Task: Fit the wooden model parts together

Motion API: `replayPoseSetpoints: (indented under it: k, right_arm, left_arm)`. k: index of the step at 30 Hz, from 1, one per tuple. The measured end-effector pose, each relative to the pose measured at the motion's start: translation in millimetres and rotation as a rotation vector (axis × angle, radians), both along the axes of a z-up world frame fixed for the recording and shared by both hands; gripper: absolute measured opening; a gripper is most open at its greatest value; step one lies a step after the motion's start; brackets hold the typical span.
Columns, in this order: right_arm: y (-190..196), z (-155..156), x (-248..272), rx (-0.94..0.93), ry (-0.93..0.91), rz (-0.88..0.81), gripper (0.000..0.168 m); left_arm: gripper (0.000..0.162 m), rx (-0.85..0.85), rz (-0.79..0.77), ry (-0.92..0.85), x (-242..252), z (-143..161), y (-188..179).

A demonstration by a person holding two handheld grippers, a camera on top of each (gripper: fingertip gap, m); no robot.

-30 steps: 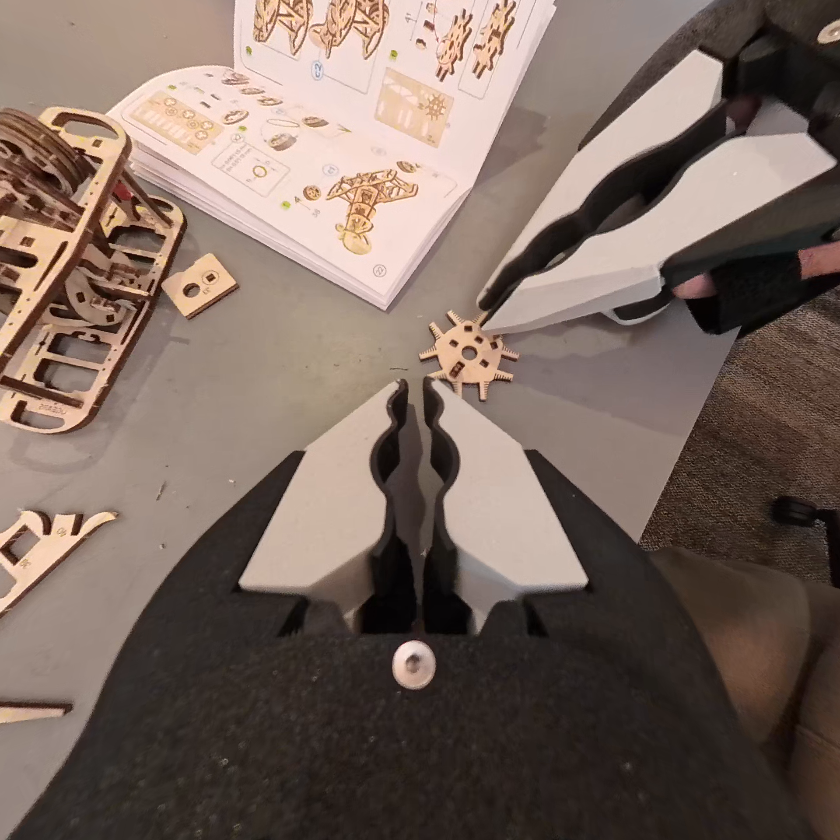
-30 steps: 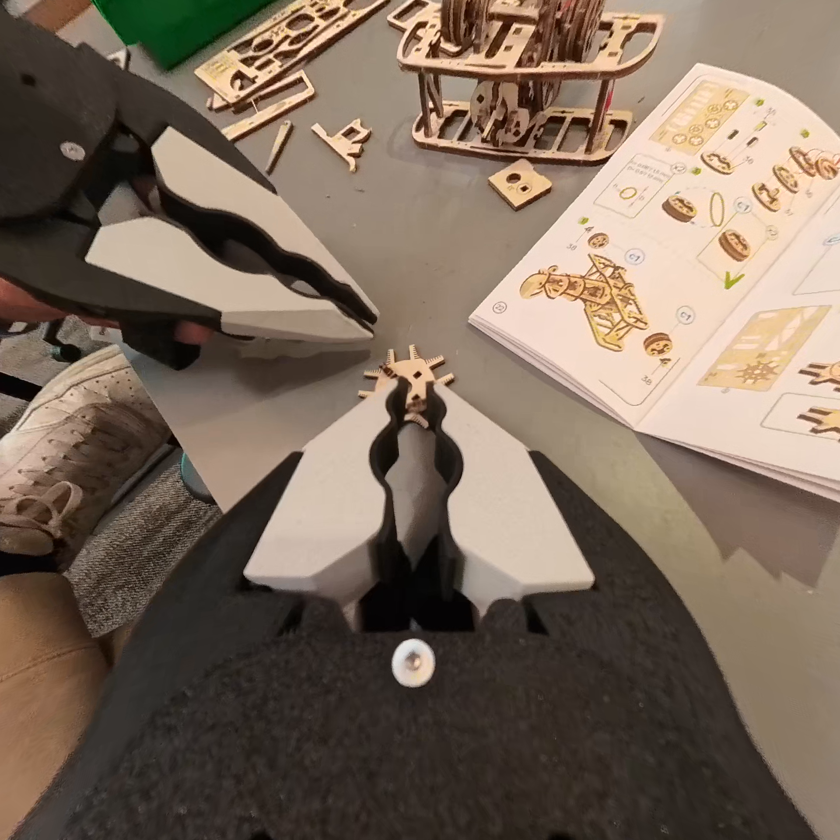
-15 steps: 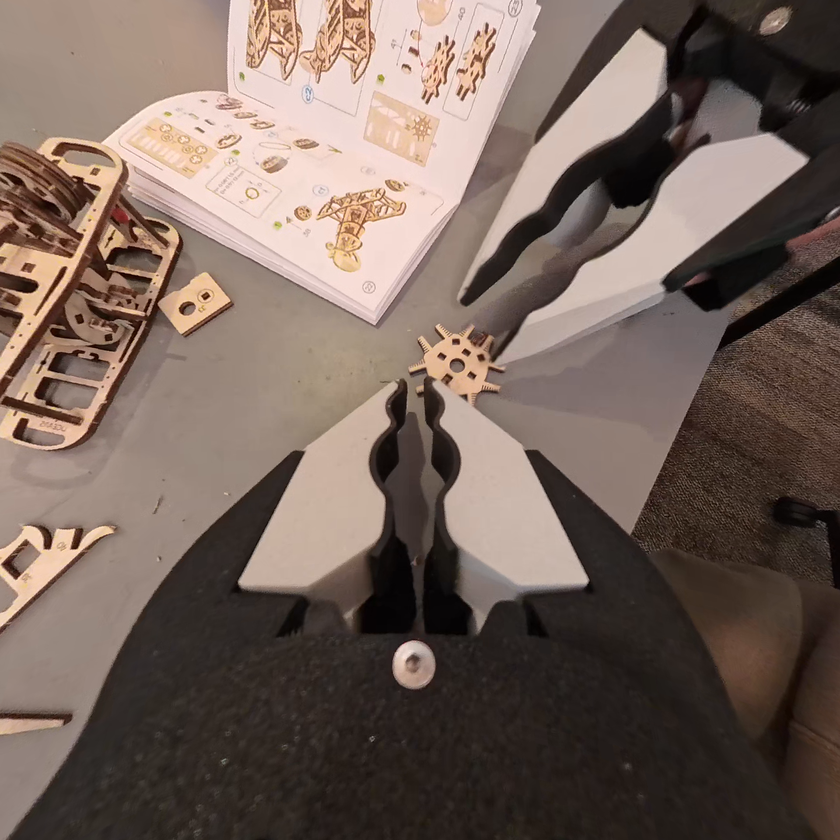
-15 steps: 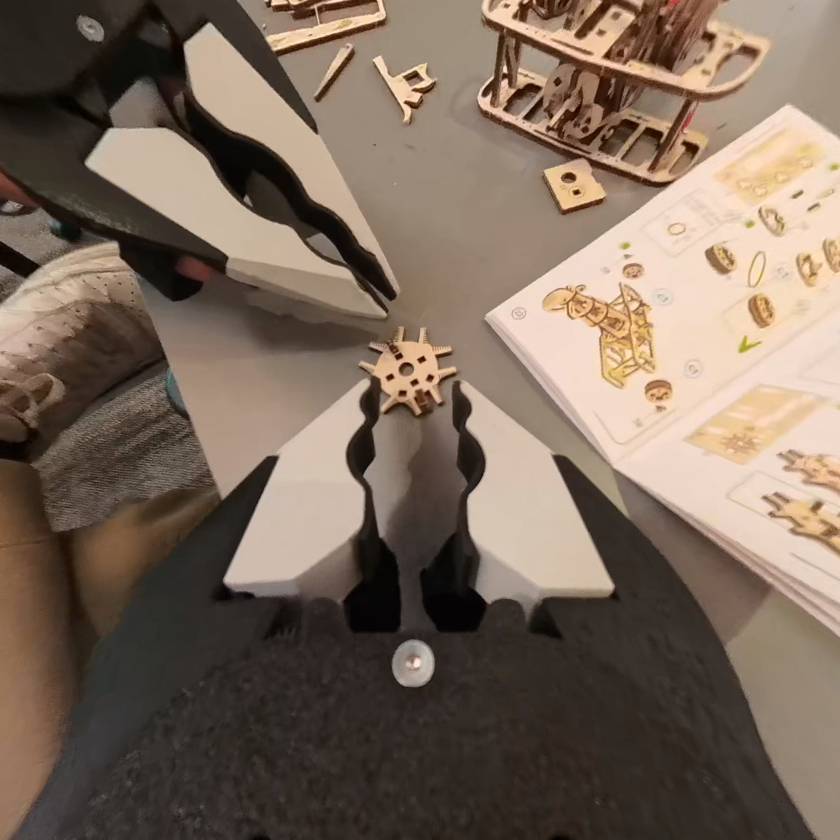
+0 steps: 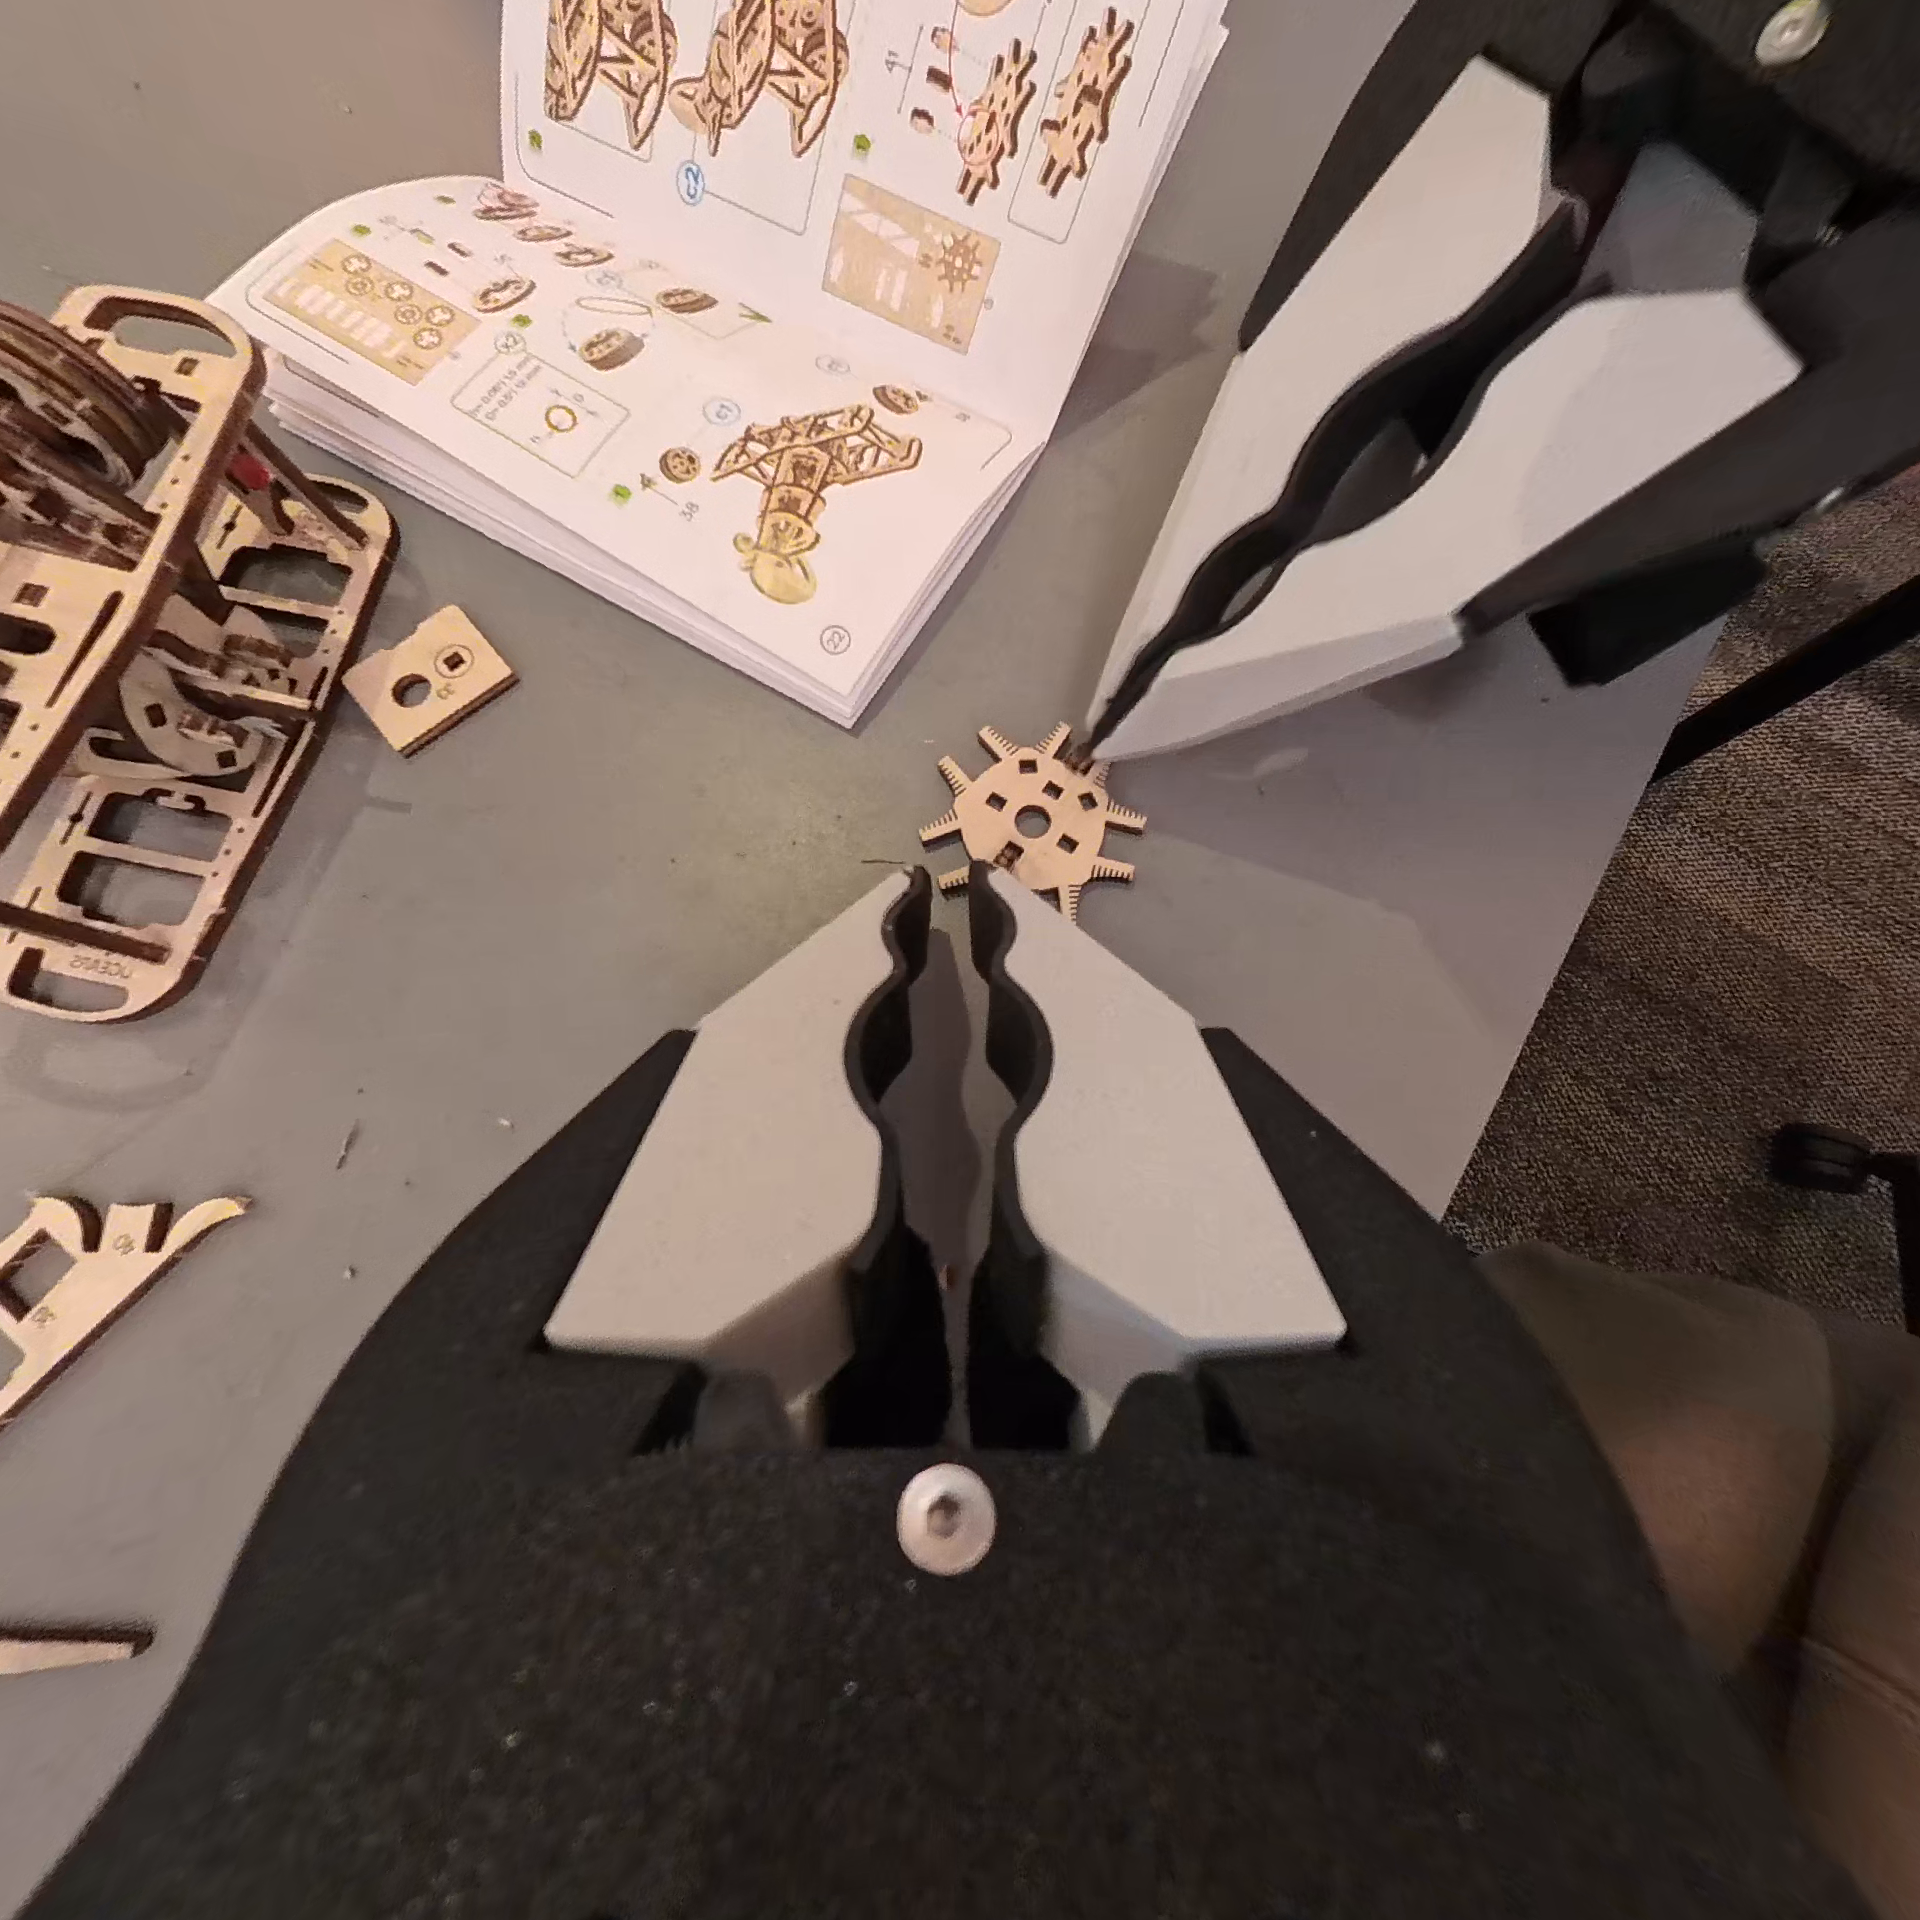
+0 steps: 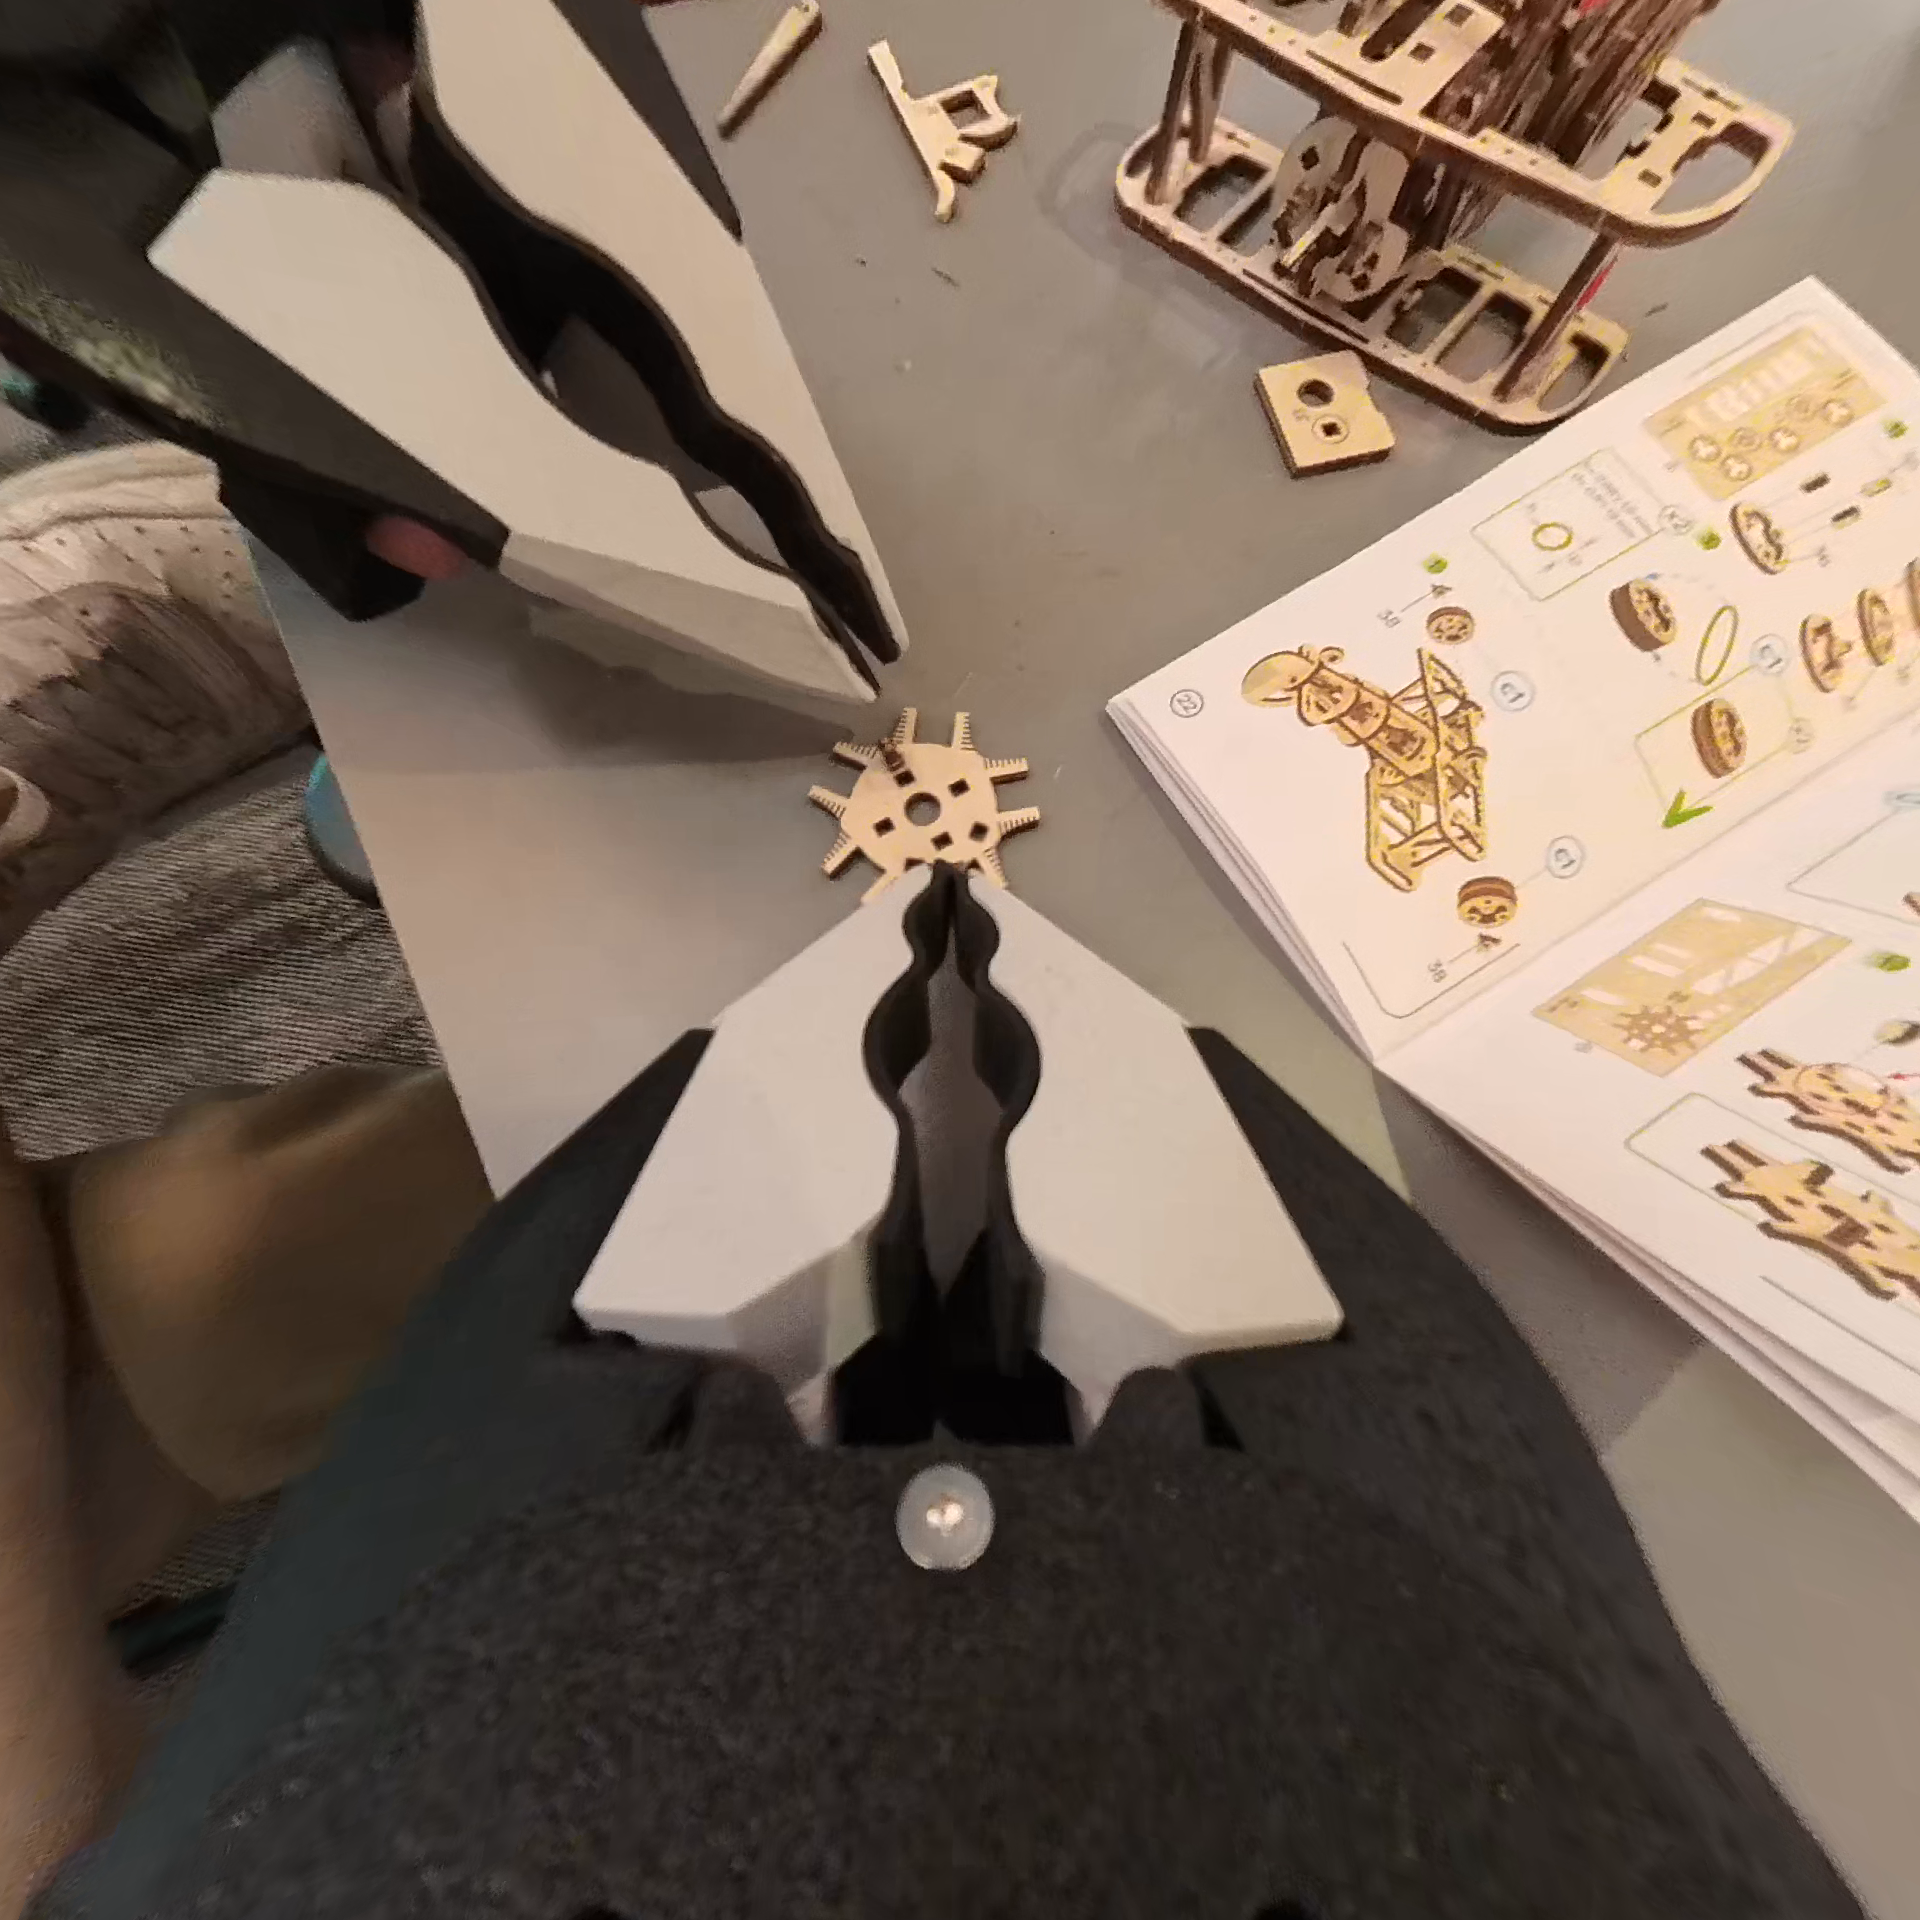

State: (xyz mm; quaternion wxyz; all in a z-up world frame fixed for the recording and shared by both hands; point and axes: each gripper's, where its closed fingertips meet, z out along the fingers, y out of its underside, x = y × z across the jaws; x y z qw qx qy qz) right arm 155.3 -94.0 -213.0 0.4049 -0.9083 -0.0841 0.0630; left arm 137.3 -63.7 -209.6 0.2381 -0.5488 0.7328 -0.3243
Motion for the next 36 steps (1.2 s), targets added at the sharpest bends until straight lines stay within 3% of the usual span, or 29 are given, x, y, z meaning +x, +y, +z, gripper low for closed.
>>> replayPoseSetpoints:
  k: [4,6,19,31,36]
  right_arm:
    - [2.1,9.1,1.2,0.056,0.013,0.011,0.000]
    - [3.1,4.5,-0.6,0.048,-0.007,0.028,0.013]
    - [1.8,-1.2,-4.6,-0.008,0.035,0.010,0.001]
    - [4.8,41.0,24.1,0.215,0.375,-0.227,0.002]
    - [8.8,100.7,-4.6,0.437,0.739,-0.093,0.000]
  left_arm:
    - [0.005,0.001,0.000,0.003,0.0,-0.5,-0.2]
    - [0.005,-0.001,0.000,0.003,0.0,-0.6,-0.4]
    - [0.005,-0.003,-0.003,0.013,-1.2,-4.0,-1.1]
    - [0.008,-0.076,-0.030,-0.048,0.1,8.5,-12.9]
    - [0.010,-0.178,-0.033,-0.162,3.8,34.3,-17.7]
